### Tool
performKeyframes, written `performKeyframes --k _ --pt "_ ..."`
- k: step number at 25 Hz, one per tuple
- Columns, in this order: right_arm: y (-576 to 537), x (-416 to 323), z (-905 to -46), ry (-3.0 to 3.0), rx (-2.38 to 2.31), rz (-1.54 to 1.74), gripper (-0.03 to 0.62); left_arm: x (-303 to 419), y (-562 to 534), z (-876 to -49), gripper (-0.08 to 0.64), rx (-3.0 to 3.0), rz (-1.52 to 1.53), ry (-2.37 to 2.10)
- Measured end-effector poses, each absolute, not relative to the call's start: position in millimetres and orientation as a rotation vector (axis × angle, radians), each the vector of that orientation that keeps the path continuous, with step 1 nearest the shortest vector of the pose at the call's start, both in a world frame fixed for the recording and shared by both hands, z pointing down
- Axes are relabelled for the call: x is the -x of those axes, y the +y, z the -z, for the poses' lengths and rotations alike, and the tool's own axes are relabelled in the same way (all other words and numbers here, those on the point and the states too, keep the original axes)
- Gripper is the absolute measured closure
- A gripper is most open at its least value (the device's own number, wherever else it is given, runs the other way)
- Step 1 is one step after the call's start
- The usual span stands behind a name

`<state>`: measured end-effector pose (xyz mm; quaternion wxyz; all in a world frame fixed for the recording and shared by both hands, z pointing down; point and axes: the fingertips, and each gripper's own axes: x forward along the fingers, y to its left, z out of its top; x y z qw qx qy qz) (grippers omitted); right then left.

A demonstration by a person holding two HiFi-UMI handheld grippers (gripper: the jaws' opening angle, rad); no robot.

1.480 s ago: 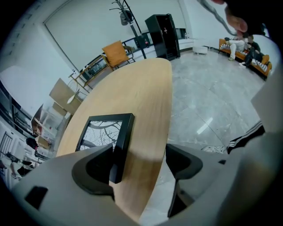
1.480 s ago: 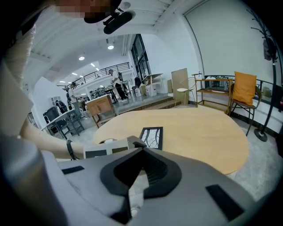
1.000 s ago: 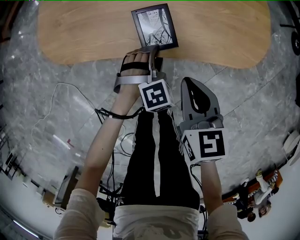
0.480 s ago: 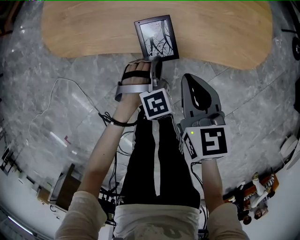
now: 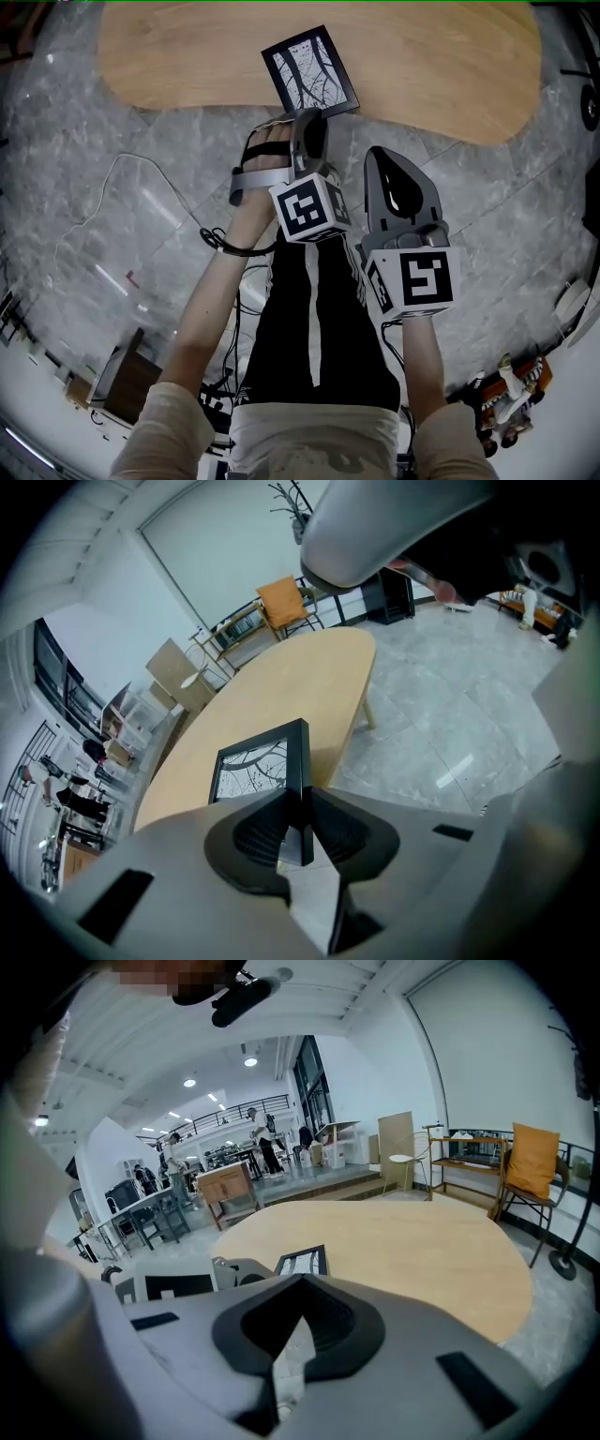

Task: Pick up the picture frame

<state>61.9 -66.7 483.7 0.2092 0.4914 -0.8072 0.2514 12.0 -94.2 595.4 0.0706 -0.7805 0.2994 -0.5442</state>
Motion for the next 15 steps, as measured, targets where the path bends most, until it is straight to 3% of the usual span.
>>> performKeyframes --k 6,15 --pt "-92 -40 -425 -2.298 -1.395 -0.605 0.586 6 -128 -523 0.476 2.375 1.551 1.045" --pt "-128 -30 -247 -2.401 -1.580 -0.503 0.586 35 -162 -313 0.476 2.436 1.316 1.409"
